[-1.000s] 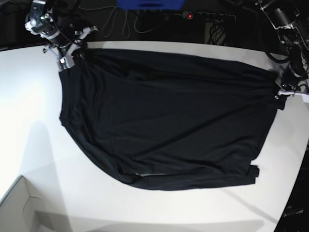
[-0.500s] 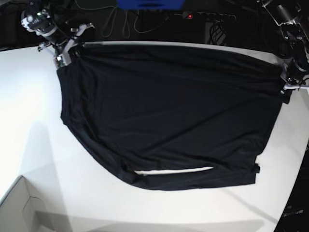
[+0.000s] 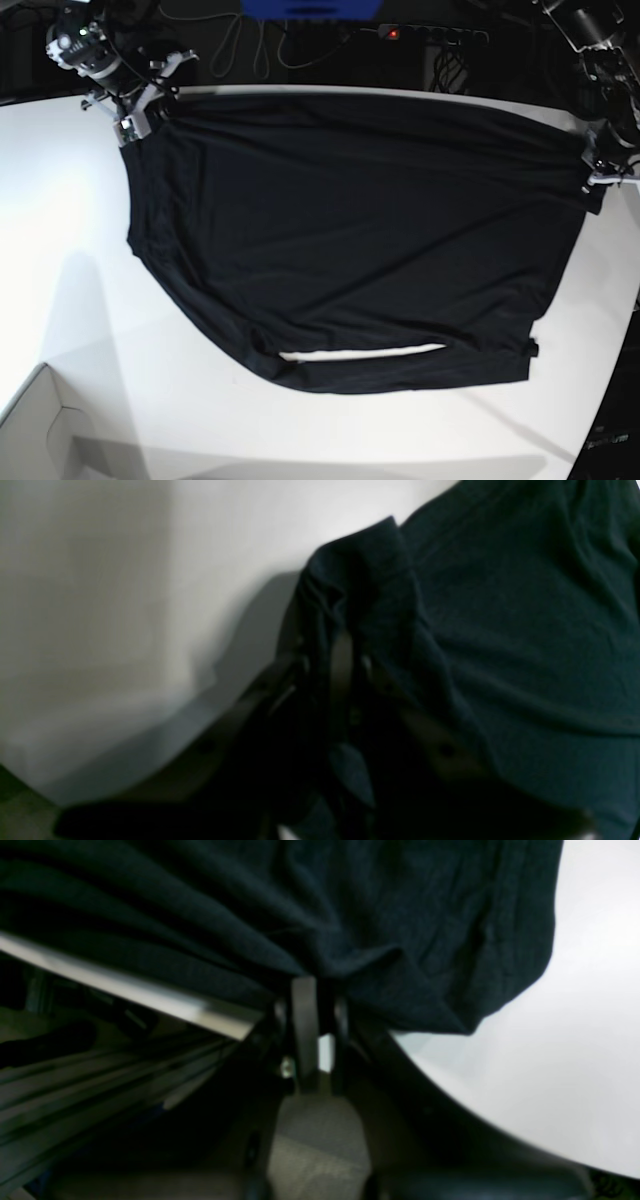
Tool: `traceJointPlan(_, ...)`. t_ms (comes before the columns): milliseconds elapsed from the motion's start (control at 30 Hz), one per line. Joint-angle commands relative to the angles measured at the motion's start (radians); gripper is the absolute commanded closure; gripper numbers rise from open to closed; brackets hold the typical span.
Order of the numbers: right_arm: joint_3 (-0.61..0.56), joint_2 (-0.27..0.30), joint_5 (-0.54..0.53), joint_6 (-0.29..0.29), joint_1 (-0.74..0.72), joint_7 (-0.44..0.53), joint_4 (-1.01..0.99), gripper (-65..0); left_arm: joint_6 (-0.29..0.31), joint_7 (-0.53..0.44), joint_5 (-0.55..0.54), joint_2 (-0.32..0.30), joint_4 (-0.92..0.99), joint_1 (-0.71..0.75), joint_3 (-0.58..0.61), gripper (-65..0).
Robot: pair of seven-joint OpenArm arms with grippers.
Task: Layout the t-shirt on the table in an organized manner, then fold the t-shirt properly
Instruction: 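Release the shoulder edge and move the left gripper to the hem corner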
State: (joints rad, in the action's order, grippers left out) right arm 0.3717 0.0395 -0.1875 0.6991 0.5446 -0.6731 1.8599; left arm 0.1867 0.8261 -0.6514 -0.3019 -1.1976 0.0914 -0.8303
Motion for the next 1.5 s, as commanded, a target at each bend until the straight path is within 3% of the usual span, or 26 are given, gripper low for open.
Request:
traceJointPlan(0, 0.006, 0.010, -0.004, -0.001, 0.006, 0.013, 0.019, 0.0, -0.010, 0.012, 0.023, -0.012, -0.006, 0.005, -0.001, -0.1)
traceJointPlan(67, 0.010, 0.010, -0.004, -0.001, 0.007, 0.006, 0.024, -1.5, 0.056, 0.012, 0.006, -0.013, -0.006, 0.005, 0.001, -0.1)
traceJointPlan(167, 0.013, 0.010, -0.004, -0.001, 0.010, 0.006, 0.025, -11.3, 0.159, 0.012, -0.018, -0.021, -0.006, 0.006, 0.001, -0.4)
traceJointPlan(267, 0.013, 0.012, -0.004, -0.001, 0.013, 0.010, 0.027, -21.5, 0.199, 0.055, -0.014, -0.021, -0.006, 0.006, -0.005, -0.4)
traceJointPlan(367, 0.028, 0.010, -0.005, -0.001, 0.016, 0.006, 0.048, -26.9, 0.205, 0.118, -0.017, -0.023, -0.006, -0.002, -0.007, -0.4)
traceJointPlan(467, 0.062, 0.004, -0.011, -0.001, 0.030, 0.006, 0.103, -27.5, 0.225, 0.135, -0.017, -0.023, -0.035, 0.005, -0.007, -0.6)
traceJointPlan(533, 0.063, 0.003, -0.011, -0.001, 0.032, 0.005, 0.136, -27.6, 0.231, 0.138, -0.015, -0.020, -0.092, 0.017, -0.008, -4.0)
traceJointPlan(600, 0.063, 0.004, -0.011, -0.001, 0.035, 0.005, 0.145, -27.7, 0.230, 0.138, -0.015, -0.016, -0.147, 0.041, -0.008, -11.3)
traceJointPlan(800, 0.079, 0.006, -0.011, -0.001, 0.024, 0.011, 0.143, -27.7, 0.228, 0.138, -0.015, -0.010, -0.284, 0.081, -0.031, -42.7)
traceJointPlan(933, 0.079, 0.009, -0.008, -0.001, -0.018, 0.005, 0.143, -27.7, 0.230, 0.134, -0.017, -0.010, -0.291, 0.075, -0.088, -52.0)
traceJointPlan(1167, 0.077, 0.009, -0.004, -0.001, -0.074, 0.005, 0.142, -27.7, 0.224, 0.128, -0.003, -0.012, -0.275, -0.140, -0.073, -52.7)
traceJointPlan(1300, 0.071, 0.007, -0.004, -0.001, -0.085, 0.003, 0.142, -27.7, 0.222, 0.108, 0.123, -0.012, -0.153, -0.331, 0.072, -52.7)
traceJointPlan(1467, 0.077, 0.009, -0.002, -0.001, -0.100, 0.003, 0.137, -27.7, 0.222, -0.126, 0.348, 0.017, 0.158, -0.516, 0.237, -52.7)
